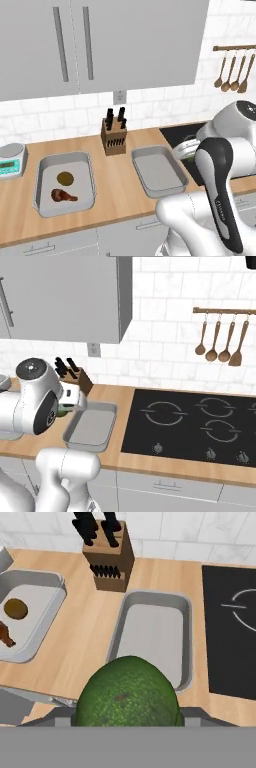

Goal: Place one avocado and one chicken drumstick in each tupperware on the nearby counter, to pack two identical lunches.

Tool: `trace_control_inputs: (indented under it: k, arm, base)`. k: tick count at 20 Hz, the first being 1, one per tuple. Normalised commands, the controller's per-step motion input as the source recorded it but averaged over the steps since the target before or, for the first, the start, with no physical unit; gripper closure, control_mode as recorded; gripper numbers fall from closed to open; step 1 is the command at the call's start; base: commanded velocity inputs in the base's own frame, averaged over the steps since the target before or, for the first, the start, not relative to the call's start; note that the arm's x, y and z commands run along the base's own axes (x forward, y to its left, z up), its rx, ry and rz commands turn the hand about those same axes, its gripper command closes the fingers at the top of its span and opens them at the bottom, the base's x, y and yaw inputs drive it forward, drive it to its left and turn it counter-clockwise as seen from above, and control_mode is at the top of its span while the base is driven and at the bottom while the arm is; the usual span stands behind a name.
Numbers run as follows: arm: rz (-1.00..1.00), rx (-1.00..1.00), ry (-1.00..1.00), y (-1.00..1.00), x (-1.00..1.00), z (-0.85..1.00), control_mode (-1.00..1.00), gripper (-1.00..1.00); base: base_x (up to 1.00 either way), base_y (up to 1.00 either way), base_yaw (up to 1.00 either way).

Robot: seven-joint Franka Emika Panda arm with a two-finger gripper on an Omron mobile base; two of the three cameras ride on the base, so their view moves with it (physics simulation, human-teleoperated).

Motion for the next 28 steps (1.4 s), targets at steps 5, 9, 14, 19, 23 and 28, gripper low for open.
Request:
trace_control_inputs:
  k: [5, 9, 14, 19, 23, 28]
  arm:
    - [-0.02, -0.02, -0.01, 0.0, 0.77, -0.72, -1.0, 1.0]
    - [-0.01, 0.0, 0.0, 0.0, 0.54, -0.52, -1.0, 1.0]
    - [0.0, 0.0, 0.0, 0.0, 0.47, -0.54, -1.0, 1.0]
    - [-0.01, 0.0, 0.0, 0.0, 0.41, -0.58, -1.0, 1.0]
    - [-0.01, 0.0, 0.0, 0.0, 0.45, -0.49, -1.0, 1.0]
    - [-0.01, 0.0, -0.01, -0.02, 0.5, -0.36, -1.0, 1.0]
  base:
    - [0.0, 0.0, 0.0]
    - [0.0, 0.0, 0.0]
    - [0.0, 0.0, 0.0]
    - [0.0, 0.0, 0.0]
    - [0.0, 0.0, 0.0]
    - [0.0, 0.0, 0.0]
